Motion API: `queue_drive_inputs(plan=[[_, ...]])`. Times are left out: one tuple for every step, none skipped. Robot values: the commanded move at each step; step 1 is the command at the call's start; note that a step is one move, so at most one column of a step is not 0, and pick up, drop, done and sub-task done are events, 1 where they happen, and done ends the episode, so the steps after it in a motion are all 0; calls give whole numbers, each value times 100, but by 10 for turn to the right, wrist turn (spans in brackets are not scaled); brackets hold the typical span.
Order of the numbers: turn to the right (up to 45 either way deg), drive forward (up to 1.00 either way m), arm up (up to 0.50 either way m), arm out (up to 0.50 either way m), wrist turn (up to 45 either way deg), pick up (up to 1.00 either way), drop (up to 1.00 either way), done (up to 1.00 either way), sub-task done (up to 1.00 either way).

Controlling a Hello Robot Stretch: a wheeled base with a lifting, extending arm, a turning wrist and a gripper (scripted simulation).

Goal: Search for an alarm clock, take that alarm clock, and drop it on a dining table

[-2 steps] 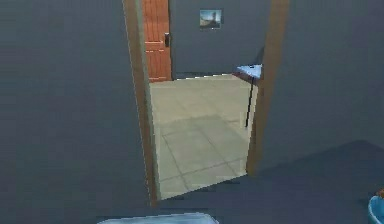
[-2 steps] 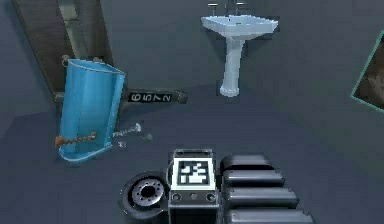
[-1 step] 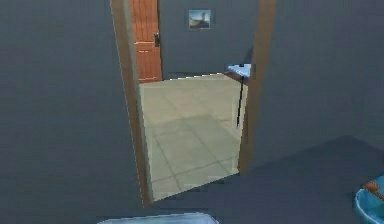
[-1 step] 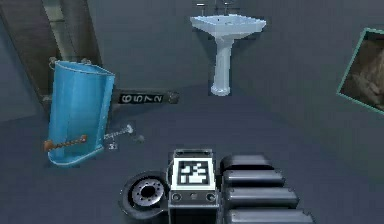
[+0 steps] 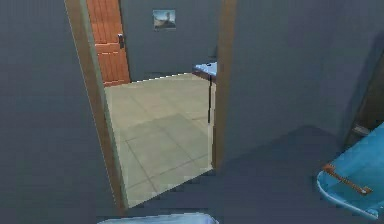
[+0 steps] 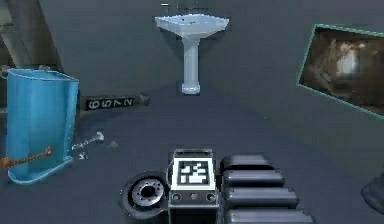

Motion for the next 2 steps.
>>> queue_drive_inputs(plan=[[0,100,0,0,0,0,0,0,0],[120,0,0,0,0,0,0,0,0]])
